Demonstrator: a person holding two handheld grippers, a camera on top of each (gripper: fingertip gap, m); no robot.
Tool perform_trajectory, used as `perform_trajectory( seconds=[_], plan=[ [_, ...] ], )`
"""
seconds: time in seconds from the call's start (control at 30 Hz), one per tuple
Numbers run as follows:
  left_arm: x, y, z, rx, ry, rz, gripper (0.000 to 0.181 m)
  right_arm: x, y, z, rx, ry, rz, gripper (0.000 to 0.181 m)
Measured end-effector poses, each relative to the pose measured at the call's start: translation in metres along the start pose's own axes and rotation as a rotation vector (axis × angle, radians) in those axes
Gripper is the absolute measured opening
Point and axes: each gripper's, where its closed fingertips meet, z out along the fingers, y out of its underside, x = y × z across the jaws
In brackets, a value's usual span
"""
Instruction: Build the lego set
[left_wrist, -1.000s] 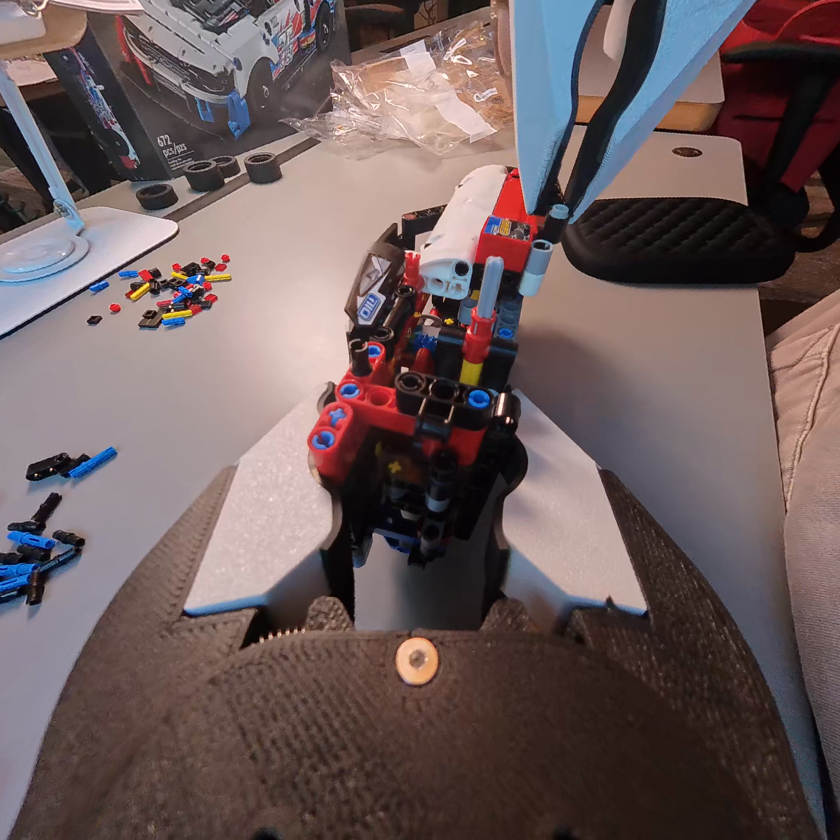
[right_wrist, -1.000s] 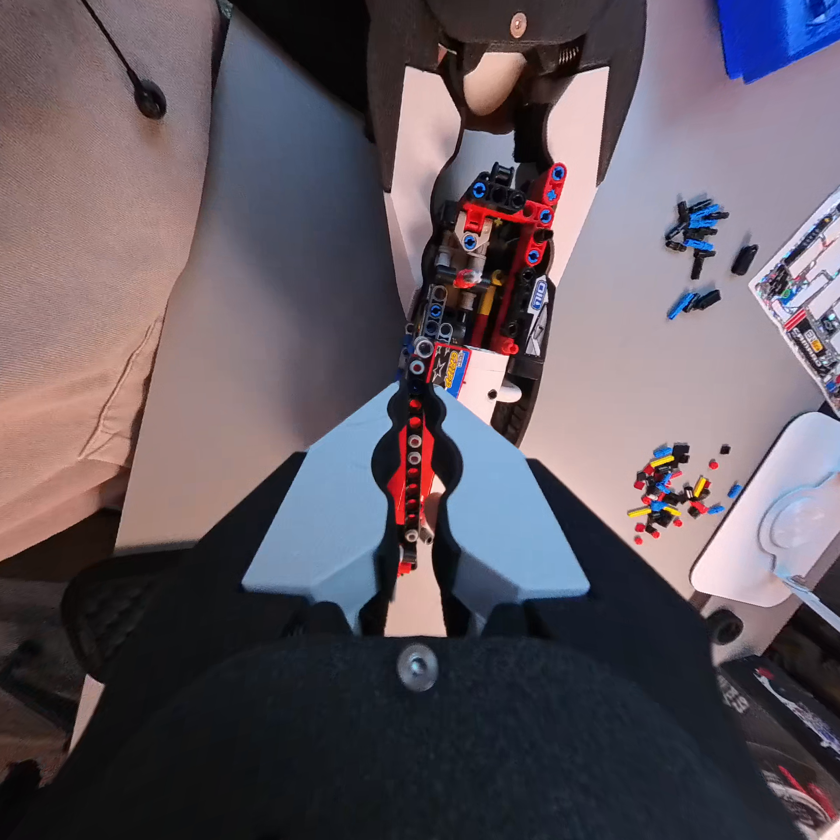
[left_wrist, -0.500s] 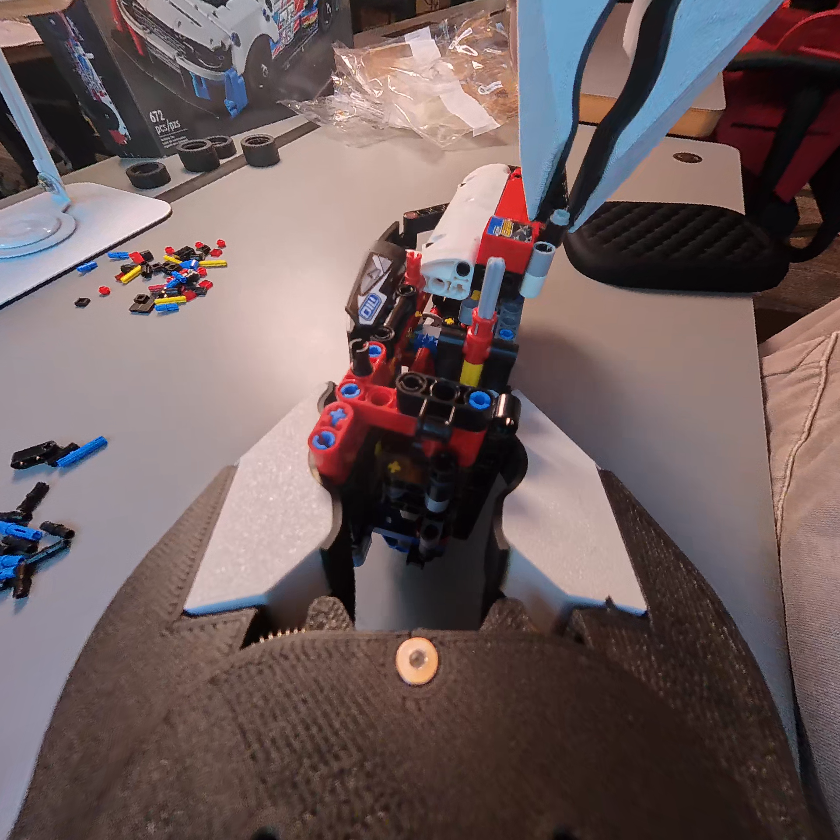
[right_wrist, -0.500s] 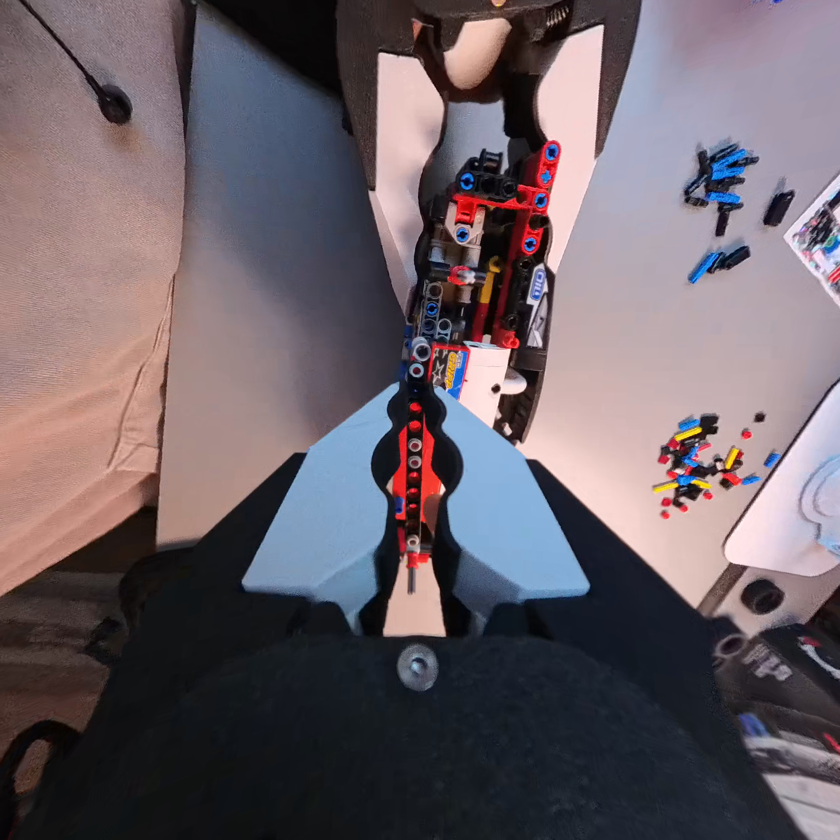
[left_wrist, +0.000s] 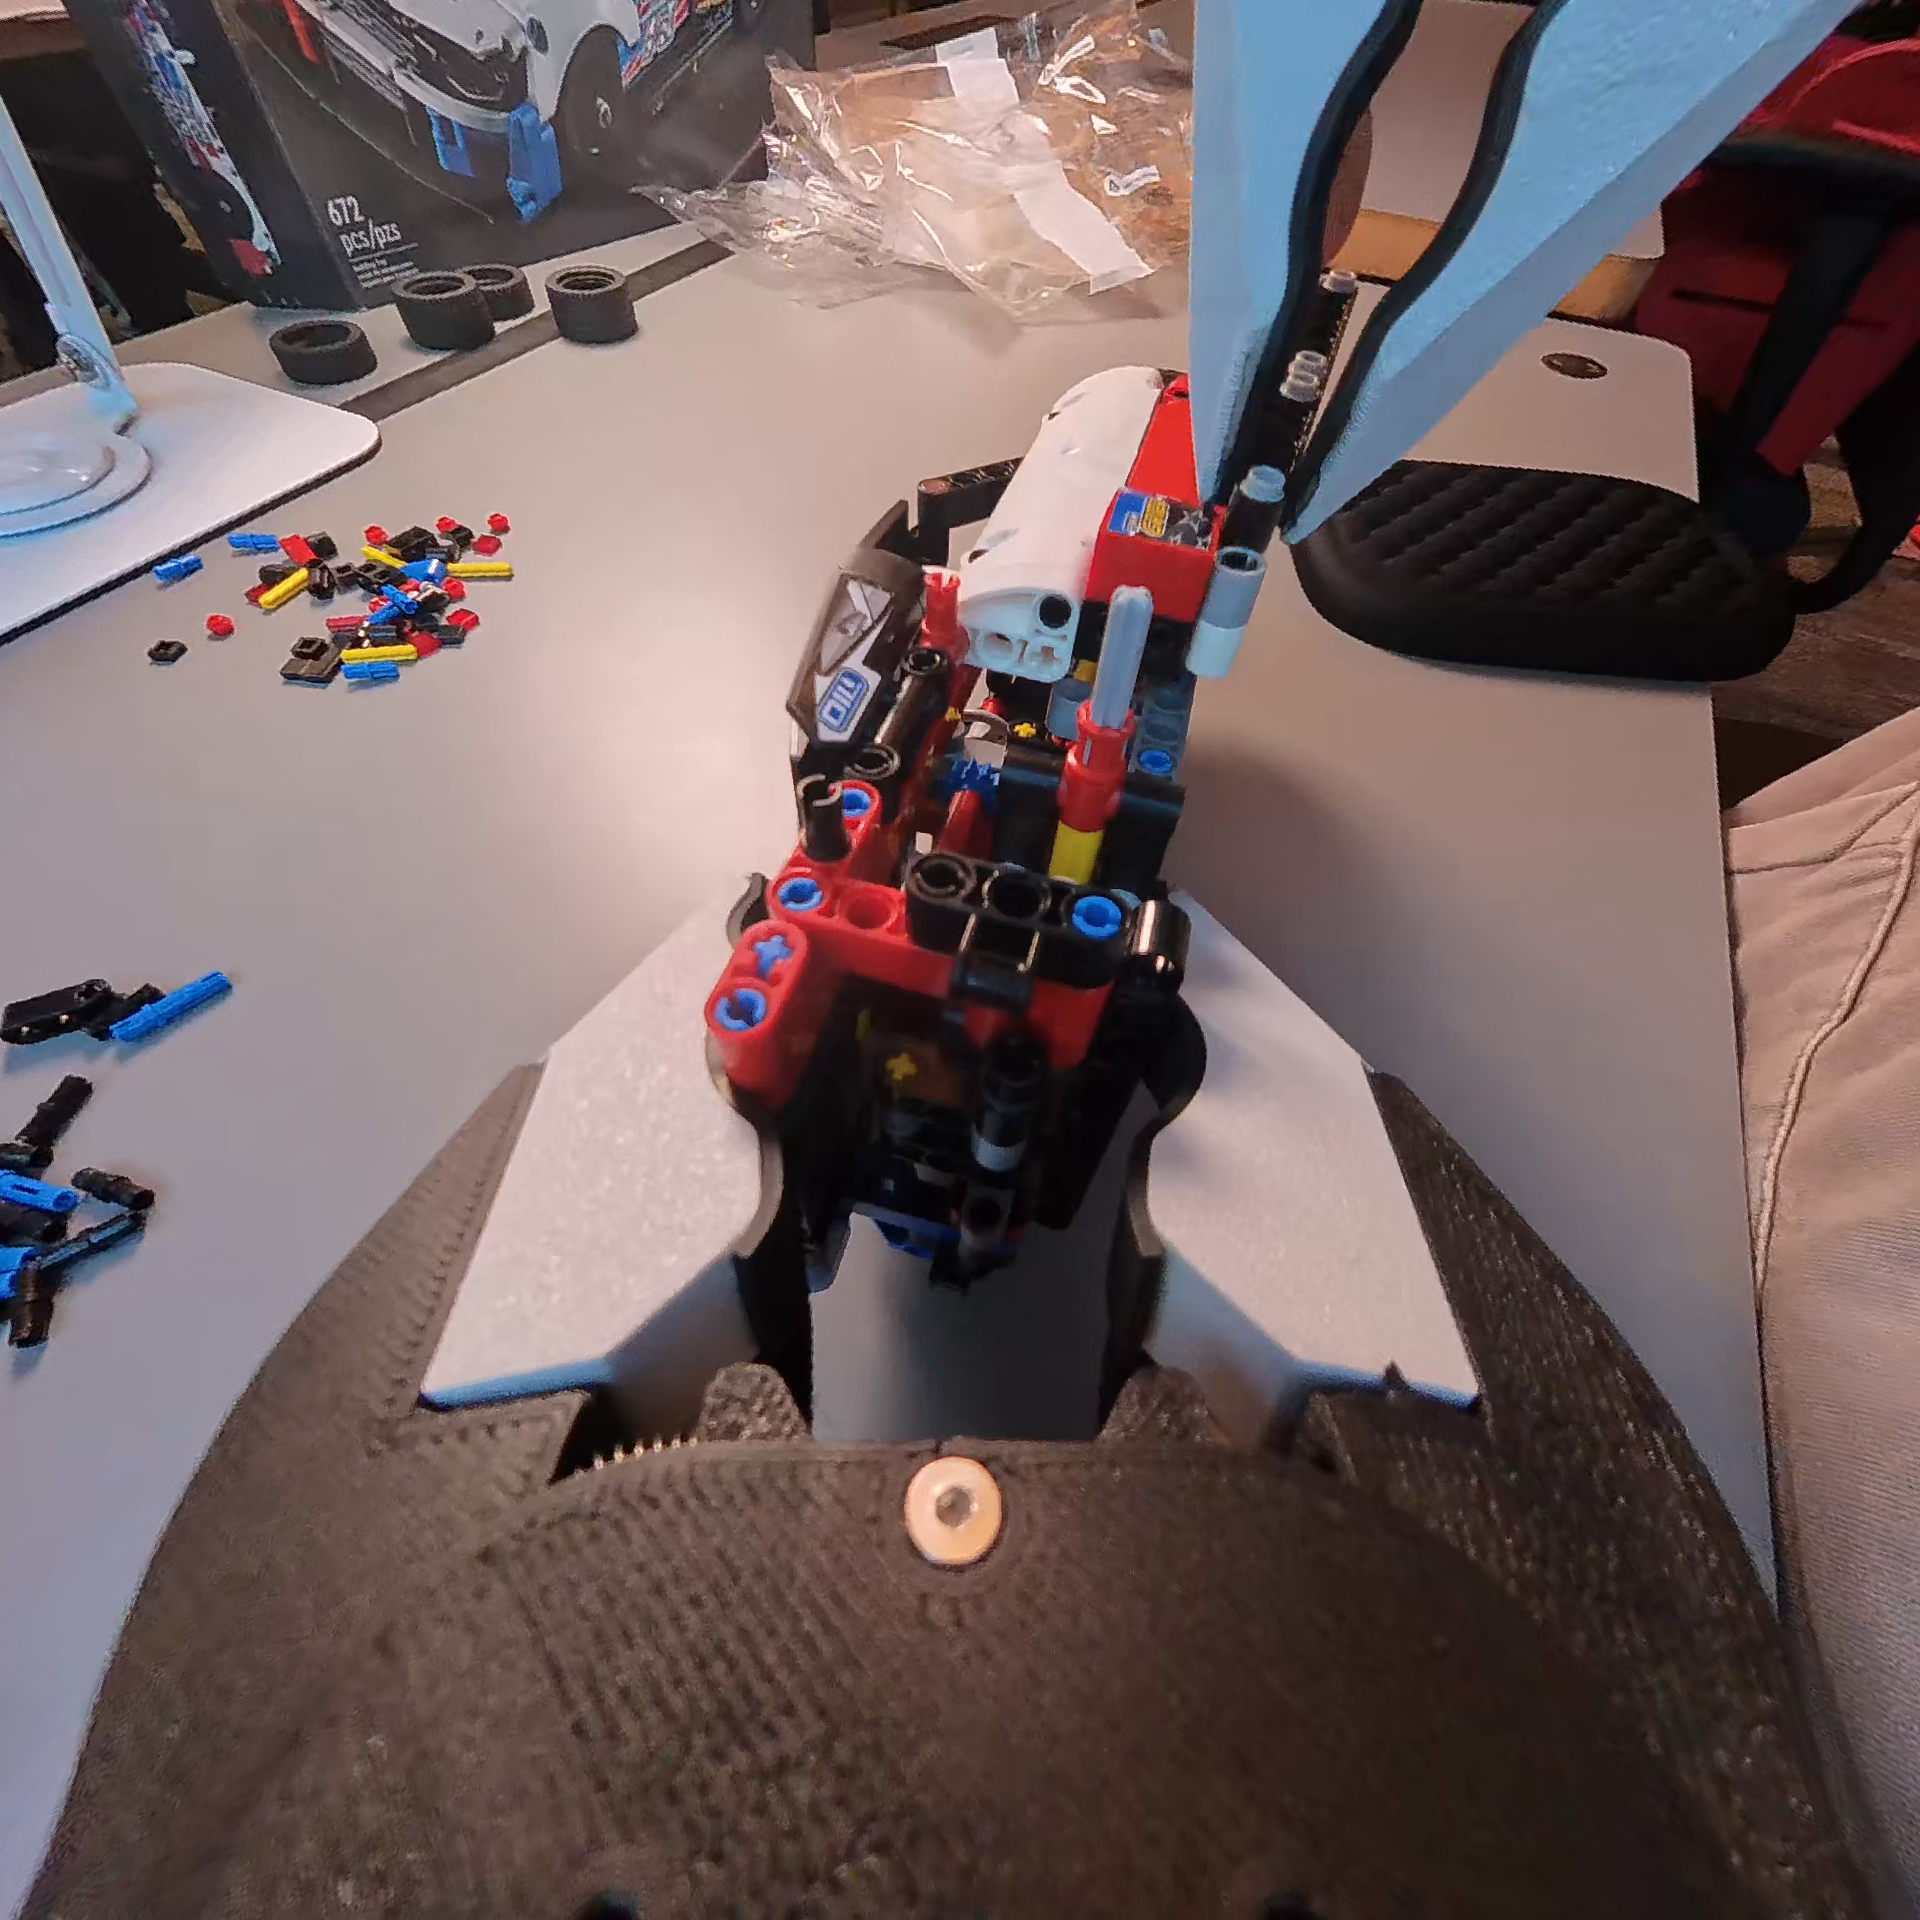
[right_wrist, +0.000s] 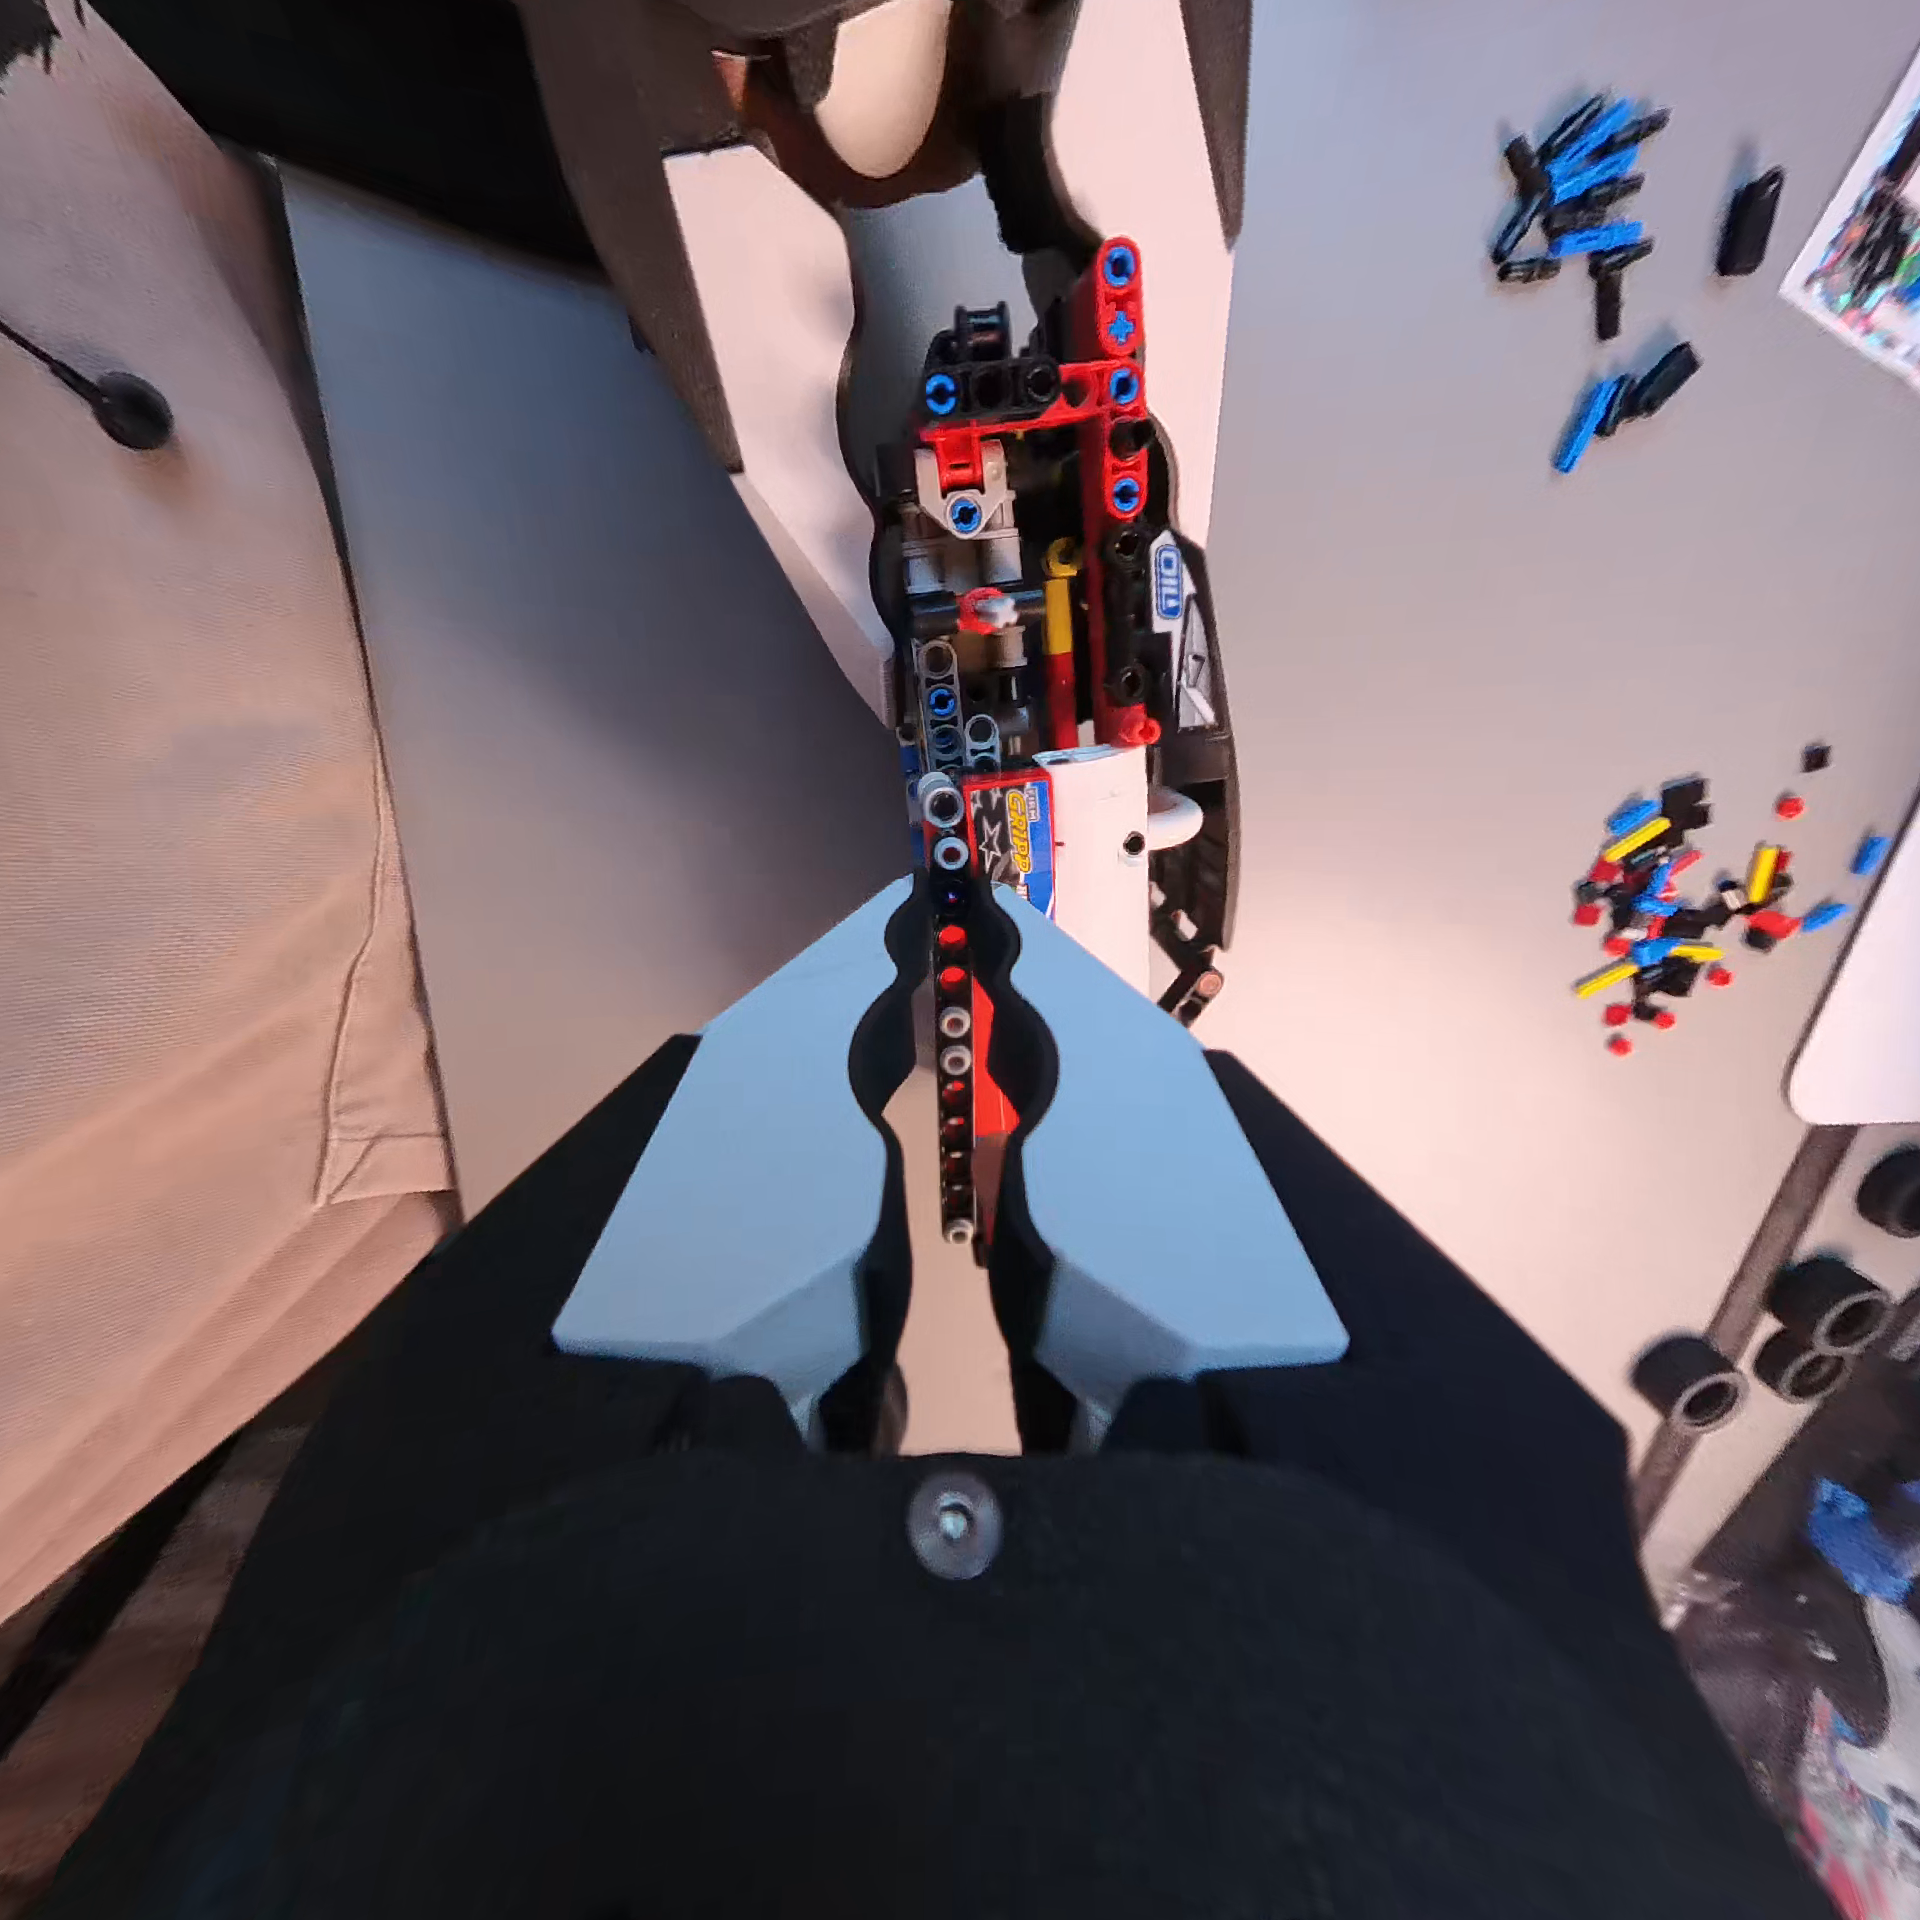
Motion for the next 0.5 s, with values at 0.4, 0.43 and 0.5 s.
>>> perform_trajectory(
  seconds=[0.4,0.43,0.5],
  plan=[
    [-0.0001,0.0015,-0.0021,0.009,0.013,-0.013,0.071,0.0026,-0.0028,0.0,0.103,0.063,-0.106,0.007],
    [-0.0002,0.0015,-0.0021,0.009,0.013,-0.015,0.071,0.0014,-0.0023,-0.0002,0.103,0.054,-0.105,0.008],
    [-0.0004,0.0015,-0.0023,0.011,0.014,-0.019,0.071,0.0003,-0.0011,-0.0003,0.102,0.045,-0.099,0.013]
  ],
)
